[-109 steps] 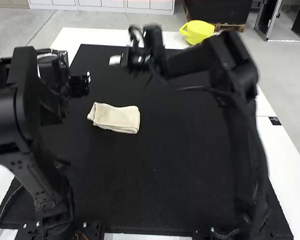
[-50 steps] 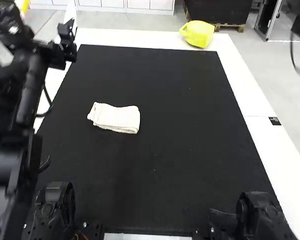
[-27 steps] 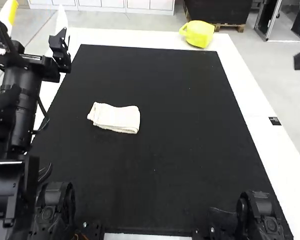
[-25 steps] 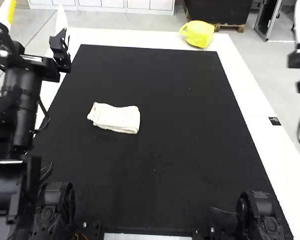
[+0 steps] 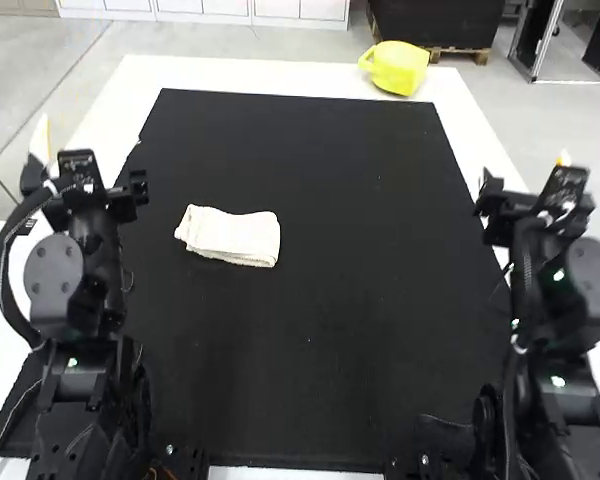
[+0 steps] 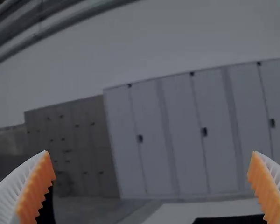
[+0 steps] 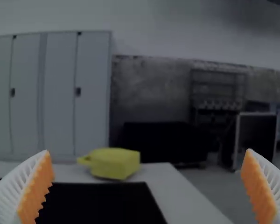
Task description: Fold the towel.
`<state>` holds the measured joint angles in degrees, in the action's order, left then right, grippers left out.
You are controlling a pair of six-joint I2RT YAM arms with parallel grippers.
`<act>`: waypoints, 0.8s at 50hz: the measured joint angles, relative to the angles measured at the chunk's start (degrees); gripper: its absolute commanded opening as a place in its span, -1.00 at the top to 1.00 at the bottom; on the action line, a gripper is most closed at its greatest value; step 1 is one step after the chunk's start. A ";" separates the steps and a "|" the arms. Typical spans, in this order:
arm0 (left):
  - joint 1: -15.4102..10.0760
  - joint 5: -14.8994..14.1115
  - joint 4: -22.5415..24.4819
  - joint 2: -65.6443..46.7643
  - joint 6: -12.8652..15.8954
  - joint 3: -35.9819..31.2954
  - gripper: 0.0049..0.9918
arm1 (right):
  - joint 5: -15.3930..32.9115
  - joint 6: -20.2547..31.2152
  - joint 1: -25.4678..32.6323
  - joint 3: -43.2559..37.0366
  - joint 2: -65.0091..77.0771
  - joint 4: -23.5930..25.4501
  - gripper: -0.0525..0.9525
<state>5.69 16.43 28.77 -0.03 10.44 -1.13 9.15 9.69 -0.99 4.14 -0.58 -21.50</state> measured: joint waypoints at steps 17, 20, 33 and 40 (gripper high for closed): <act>-0.09 5.88 -19.26 0.00 -11.06 0.81 -0.95 | 2.91 -6.73 0.00 -3.82 -0.04 10.21 -0.93; -0.09 4.72 -24.85 -0.02 -12.57 0.83 -0.95 | 2.38 -8.76 0.00 -3.82 -0.02 15.21 -0.93; -0.09 2.80 -28.70 -0.04 -17.79 0.81 -0.95 | 0.17 -12.52 0.00 -3.82 -0.04 20.57 -0.93; -0.07 2.45 -31.12 -0.07 -23.56 0.81 -0.95 | 0.02 -13.09 0.00 -3.82 -0.04 20.59 -0.93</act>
<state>5.63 18.87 -2.35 -0.10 -13.13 -0.32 9.17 -3.40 -0.99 0.32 -0.62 -0.91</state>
